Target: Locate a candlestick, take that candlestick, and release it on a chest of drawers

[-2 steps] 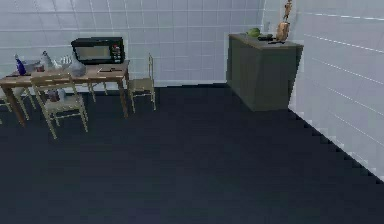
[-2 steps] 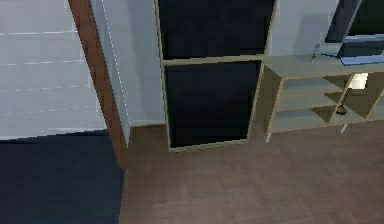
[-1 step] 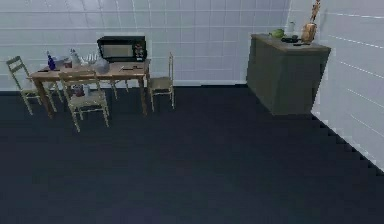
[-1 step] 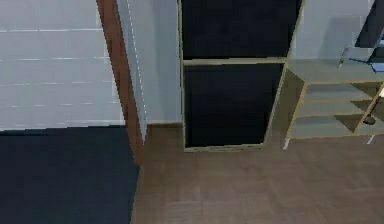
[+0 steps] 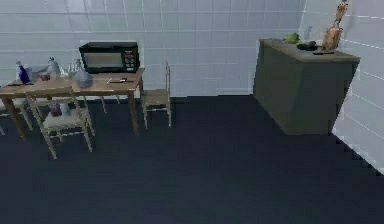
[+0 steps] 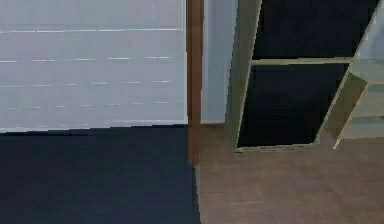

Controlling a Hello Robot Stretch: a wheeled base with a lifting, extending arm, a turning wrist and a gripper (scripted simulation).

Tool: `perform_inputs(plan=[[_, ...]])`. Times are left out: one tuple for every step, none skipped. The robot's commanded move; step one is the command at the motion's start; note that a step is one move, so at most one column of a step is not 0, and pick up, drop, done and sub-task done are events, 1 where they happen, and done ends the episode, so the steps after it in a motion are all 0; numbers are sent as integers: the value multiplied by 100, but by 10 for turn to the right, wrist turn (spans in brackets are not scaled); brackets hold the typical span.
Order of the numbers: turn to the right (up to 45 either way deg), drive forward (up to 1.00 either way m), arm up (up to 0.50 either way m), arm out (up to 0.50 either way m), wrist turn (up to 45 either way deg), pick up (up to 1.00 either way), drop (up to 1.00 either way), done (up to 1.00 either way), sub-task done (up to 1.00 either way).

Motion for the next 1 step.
perform_inputs(plan=[[-270, 0, 0, 0, 0, 0, 0, 0, 0]])
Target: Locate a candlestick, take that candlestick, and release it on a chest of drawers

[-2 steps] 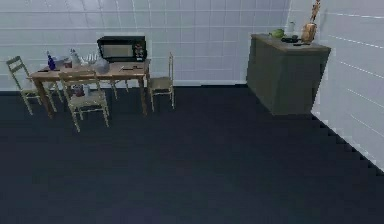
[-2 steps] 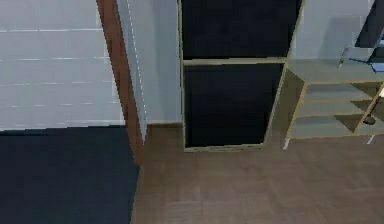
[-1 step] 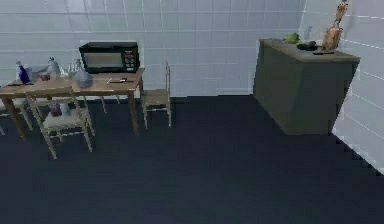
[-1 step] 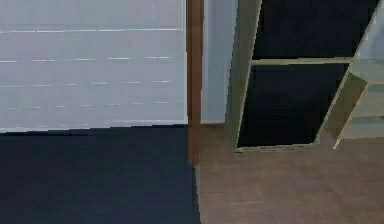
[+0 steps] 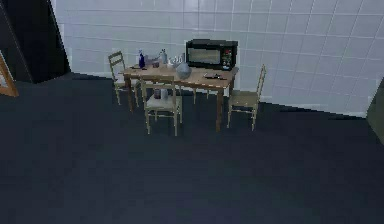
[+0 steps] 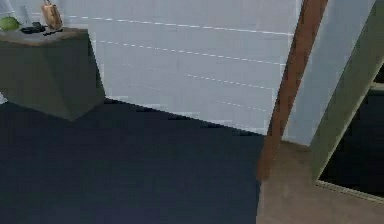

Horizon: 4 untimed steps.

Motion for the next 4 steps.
perform_inputs(plan=[[0, 5, 0, 0, 0, 0, 0, 0, 0], [-210, 0, 0, 0, 0, 0, 0, 0, 0], [0, 45, 0, 0, 0, 0, 0, 0, 0], [-270, 0, 0, 0, 0, 0, 0, 0, 0]])
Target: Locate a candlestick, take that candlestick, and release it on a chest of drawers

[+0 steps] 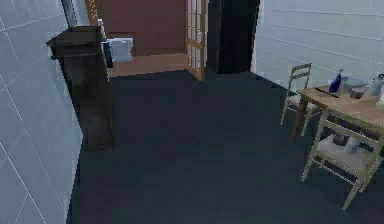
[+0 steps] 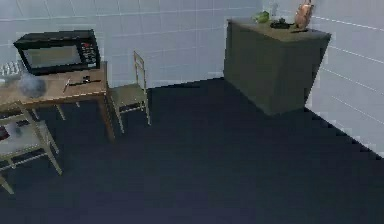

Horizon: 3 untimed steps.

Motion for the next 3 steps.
perform_inputs(plan=[[0, 100, 0, 0, 0, 0, 0, 0, 0], [0, 65, 0, 0, 0, 0, 0, 0, 0], [-180, 0, 0, 0, 0, 0, 0, 0, 0]])
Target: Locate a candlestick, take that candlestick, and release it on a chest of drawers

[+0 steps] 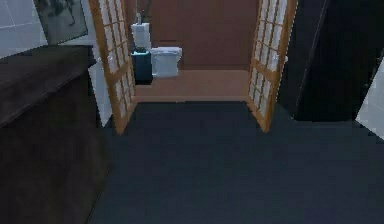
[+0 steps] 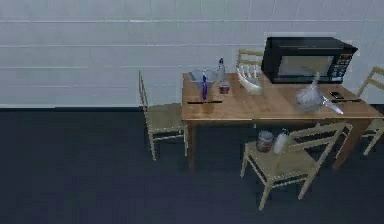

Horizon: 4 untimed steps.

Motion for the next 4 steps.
perform_inputs(plan=[[0, 100, 0, 0, 0, 0, 0, 0, 0], [0, 80, 0, 0, 0, 0, 0, 0, 0], [-150, 0, 0, 0, 0, 0, 0, 0, 0], [0, 100, 0, 0, 0, 0, 0, 0, 0]])
